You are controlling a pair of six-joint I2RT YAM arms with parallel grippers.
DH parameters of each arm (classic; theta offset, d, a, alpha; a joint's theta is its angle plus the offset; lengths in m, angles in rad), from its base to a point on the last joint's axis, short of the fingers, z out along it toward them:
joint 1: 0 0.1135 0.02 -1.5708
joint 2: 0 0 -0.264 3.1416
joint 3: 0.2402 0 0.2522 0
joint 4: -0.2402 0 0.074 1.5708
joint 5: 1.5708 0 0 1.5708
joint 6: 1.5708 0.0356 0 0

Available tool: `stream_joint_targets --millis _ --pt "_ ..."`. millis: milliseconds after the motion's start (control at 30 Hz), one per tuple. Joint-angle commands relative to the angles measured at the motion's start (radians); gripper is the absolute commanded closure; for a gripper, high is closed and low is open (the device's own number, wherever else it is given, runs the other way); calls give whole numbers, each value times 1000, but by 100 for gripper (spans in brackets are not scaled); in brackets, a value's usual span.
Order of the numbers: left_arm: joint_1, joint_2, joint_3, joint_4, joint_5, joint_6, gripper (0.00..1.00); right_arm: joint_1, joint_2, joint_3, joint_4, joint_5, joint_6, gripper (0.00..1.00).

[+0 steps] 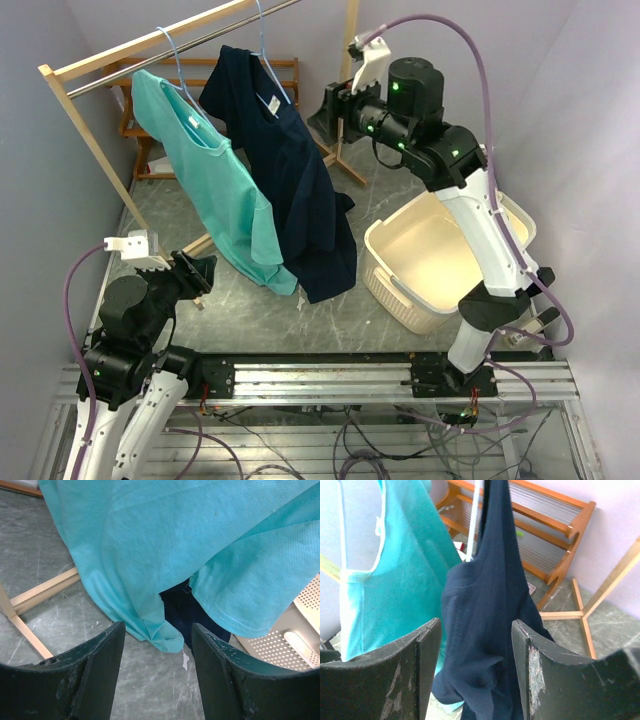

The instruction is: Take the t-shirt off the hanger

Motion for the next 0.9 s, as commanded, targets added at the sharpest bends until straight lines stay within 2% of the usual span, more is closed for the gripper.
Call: stream_joint_targets --millis 0,300,433,500,600,667,700,733,867 --pt "-8 -5 23 18 2 -4 33 50 27 18 59 51 -39 42" --pt "-8 -5 23 17 2 -5 33 113 100 50 60 118 -55 45" --pt "-8 -5 23 17 -1 -6 34 123 122 42 71 168 -55 51" --pt "-8 -5 23 15 -4 -6 34 123 129 38 81 184 -53 56" --pt "-8 -6 24 14 -7 -8 34 123 136 43 89 197 -55 70" --pt "-8 -9 24 15 -4 -5 35 122 133 36 107 199 -58 83" --pt "-8 -11 25 15 -5 -6 36 123 127 27 122 205 -57 96" --pt "-8 -16 26 15 -5 -4 37 123 117 11 141 213 -56 100" --pt "-9 -41 32 21 14 7 37 122 72 -63 234 228 -58 100"
